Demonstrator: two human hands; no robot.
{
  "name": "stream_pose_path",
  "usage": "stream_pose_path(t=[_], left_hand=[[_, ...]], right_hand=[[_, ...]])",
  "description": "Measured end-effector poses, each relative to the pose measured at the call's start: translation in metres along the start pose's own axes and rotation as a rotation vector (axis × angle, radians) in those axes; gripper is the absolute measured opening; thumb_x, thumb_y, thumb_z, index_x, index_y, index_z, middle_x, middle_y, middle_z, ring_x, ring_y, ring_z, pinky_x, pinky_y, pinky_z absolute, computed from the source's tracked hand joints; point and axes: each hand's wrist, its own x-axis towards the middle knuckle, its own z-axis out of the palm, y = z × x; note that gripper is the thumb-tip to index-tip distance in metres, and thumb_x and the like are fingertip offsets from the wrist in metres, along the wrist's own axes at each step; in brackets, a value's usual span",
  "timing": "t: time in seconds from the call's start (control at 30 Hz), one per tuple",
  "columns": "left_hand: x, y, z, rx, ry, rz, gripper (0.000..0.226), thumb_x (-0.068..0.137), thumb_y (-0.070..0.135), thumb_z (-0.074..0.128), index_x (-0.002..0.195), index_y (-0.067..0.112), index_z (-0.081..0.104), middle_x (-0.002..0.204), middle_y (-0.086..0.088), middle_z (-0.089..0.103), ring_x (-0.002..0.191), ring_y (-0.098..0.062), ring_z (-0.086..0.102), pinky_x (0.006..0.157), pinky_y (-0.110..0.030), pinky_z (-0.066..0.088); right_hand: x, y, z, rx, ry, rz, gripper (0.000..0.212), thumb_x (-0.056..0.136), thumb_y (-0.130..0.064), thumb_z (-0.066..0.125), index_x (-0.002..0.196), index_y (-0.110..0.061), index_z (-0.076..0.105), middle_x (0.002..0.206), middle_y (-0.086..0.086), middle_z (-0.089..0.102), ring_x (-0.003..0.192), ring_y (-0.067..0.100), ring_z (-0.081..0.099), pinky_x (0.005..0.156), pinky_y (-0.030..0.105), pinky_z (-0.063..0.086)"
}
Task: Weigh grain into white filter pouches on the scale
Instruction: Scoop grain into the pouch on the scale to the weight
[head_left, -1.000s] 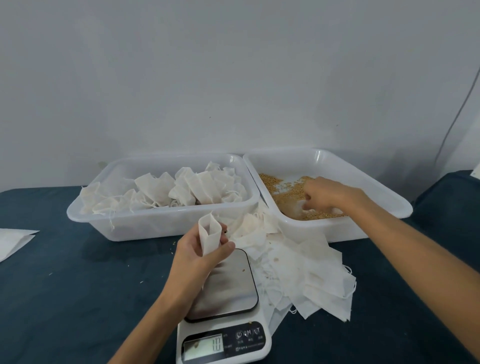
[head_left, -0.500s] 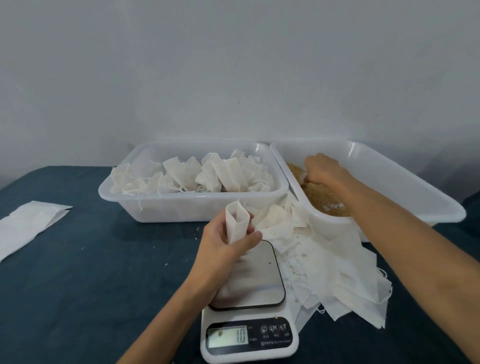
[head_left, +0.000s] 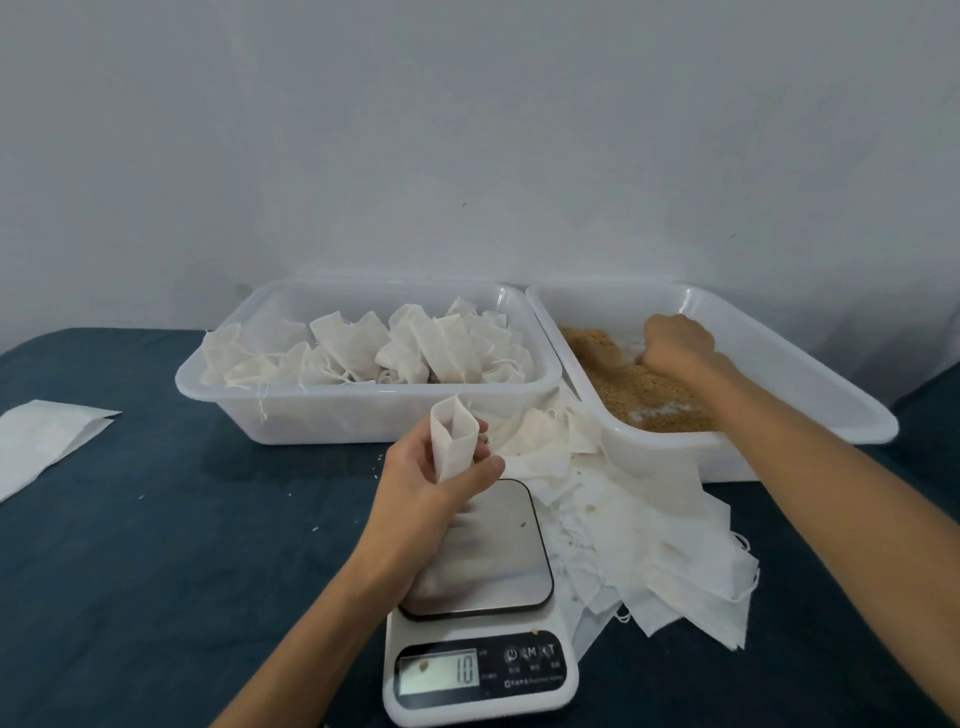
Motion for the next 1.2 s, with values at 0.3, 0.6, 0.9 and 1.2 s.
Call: stream_pose_path(t=[0.3, 0.6, 0.9, 1.2], left_hand=[[0.000, -0.001, -0.001, -0.012, 0.004, 0.008, 0.035, 0.076, 0.028, 0.084, 0.108, 0.020, 0.072, 0.090, 0.001, 0.071, 0.090, -0.015, 0.069, 0.088, -0.034, 0.058], [-0.003, 0.000, 0.001, 0.013, -0.033, 0.022, 0.028, 0.081, 0.021, 0.087, 0.103, 0.014, 0.071, 0.094, -0.002, 0.072, 0.095, -0.022, 0.070, 0.087, -0.029, 0.058], [-0.008, 0.005, 0.006, 0.069, -0.114, 0.035, 0.017, 0.090, 0.009, 0.080, 0.102, 0.006, 0.068, 0.100, -0.010, 0.073, 0.089, -0.016, 0.065, 0.080, -0.023, 0.056], [-0.010, 0.006, 0.008, 0.067, -0.108, 0.023, 0.019, 0.090, 0.005, 0.079, 0.105, 0.005, 0.067, 0.097, -0.007, 0.074, 0.089, -0.016, 0.067, 0.080, -0.027, 0.057]], right_hand=[[-0.022, 0.070, -0.003, -0.143, 0.067, -0.005, 0.025, 0.100, -0.011, 0.056, 0.076, -0.011, 0.046, 0.078, 0.006, 0.052, 0.085, 0.027, 0.054, 0.069, 0.034, 0.039], [-0.021, 0.102, 0.013, 0.169, -0.179, -0.106, 0.027, 0.106, -0.023, 0.045, 0.110, -0.001, 0.060, 0.098, 0.017, 0.066, 0.075, 0.022, 0.056, 0.063, 0.033, 0.038], [-0.023, 0.103, 0.021, 0.210, -0.167, -0.109, 0.036, 0.103, -0.028, 0.055, 0.105, 0.007, 0.064, 0.104, 0.025, 0.069, 0.094, 0.037, 0.064, 0.077, 0.042, 0.047], [-0.032, 0.096, 0.013, 0.255, -0.180, -0.116, 0.034, 0.106, -0.027, 0.048, 0.091, 0.000, 0.062, 0.085, 0.016, 0.065, 0.073, 0.027, 0.055, 0.065, 0.036, 0.038]])
